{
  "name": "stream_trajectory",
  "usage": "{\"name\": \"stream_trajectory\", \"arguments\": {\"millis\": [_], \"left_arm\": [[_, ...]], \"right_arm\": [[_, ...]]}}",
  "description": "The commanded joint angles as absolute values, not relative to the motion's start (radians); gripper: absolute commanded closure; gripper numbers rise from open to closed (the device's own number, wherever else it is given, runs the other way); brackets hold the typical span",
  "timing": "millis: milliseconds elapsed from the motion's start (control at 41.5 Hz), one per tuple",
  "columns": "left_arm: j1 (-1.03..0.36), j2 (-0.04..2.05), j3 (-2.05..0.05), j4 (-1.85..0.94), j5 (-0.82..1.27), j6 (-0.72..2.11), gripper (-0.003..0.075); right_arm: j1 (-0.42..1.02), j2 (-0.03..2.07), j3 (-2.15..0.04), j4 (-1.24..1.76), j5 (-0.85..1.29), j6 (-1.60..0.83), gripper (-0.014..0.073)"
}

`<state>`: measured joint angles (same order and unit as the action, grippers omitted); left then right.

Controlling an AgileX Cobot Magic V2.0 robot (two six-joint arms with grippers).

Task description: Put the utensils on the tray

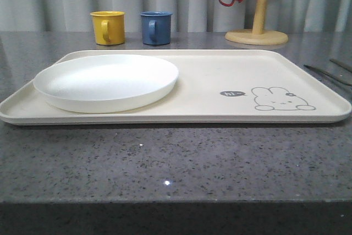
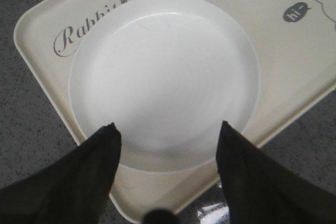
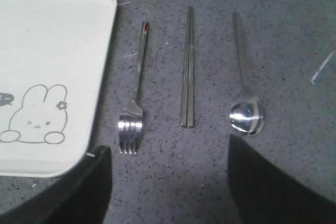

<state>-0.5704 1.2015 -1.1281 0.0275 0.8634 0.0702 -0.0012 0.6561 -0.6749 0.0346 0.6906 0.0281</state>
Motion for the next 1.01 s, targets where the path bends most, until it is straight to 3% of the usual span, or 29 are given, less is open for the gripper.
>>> {"name": "stream_trajectory", "arguments": {"millis": [0, 506, 723, 987], "left_arm": [[-0.616, 1.093, -1.090, 0.084, 0.809, -0.008, 0.0321], [-0.625, 0.888, -0.916, 0.086, 0.808, -0.008, 0.0321], [-0.625, 0.891, -0.916, 0.086, 0.789, -0.008, 0.0321], [-0.625, 0.891, -0.916, 0.086, 0.786, -0.008, 0.0321]], "right_arm": [[-0.008, 0.661, -0.708, 0.024, 0.631, 0.022, 0.0096], [0.009, 0.677, -0.732, 0.026, 0.643, 0.022, 0.0097], [0.068, 0.834, -0.868, 0.024, 0.848, 0.014, 0.0097], [0.070, 1.083, -1.022, 0.036, 0.923, 0.014, 0.0120]]}}
